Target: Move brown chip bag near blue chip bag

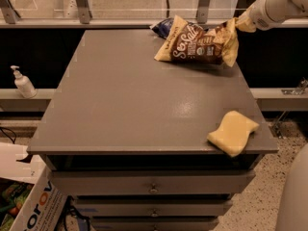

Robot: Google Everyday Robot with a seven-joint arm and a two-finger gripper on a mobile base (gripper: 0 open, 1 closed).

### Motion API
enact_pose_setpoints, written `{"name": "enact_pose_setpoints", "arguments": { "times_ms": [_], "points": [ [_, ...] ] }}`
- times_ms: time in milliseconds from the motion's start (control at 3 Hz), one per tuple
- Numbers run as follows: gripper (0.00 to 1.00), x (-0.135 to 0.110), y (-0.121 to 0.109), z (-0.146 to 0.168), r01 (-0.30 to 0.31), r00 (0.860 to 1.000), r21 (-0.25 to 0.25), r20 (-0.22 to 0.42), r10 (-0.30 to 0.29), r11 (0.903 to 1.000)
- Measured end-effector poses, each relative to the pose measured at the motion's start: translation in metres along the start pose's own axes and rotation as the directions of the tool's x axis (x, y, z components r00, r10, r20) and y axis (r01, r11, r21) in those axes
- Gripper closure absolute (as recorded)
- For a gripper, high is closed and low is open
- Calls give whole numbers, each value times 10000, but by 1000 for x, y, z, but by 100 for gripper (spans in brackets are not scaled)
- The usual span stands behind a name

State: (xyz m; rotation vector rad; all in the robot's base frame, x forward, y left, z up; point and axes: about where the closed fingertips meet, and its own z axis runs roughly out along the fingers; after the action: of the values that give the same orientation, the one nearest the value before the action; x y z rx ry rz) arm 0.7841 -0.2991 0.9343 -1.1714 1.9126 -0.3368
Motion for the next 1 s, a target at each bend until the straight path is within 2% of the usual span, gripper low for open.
{"name": "enact_pose_setpoints", "arguments": {
  "times_ms": [333,1000],
  "points": [
    [82,2,-4,0,-57,10000,111,-34,57,9999],
    [36,-1,-1,-3,-94,9999,110,75,93,9999]
  ]
}}
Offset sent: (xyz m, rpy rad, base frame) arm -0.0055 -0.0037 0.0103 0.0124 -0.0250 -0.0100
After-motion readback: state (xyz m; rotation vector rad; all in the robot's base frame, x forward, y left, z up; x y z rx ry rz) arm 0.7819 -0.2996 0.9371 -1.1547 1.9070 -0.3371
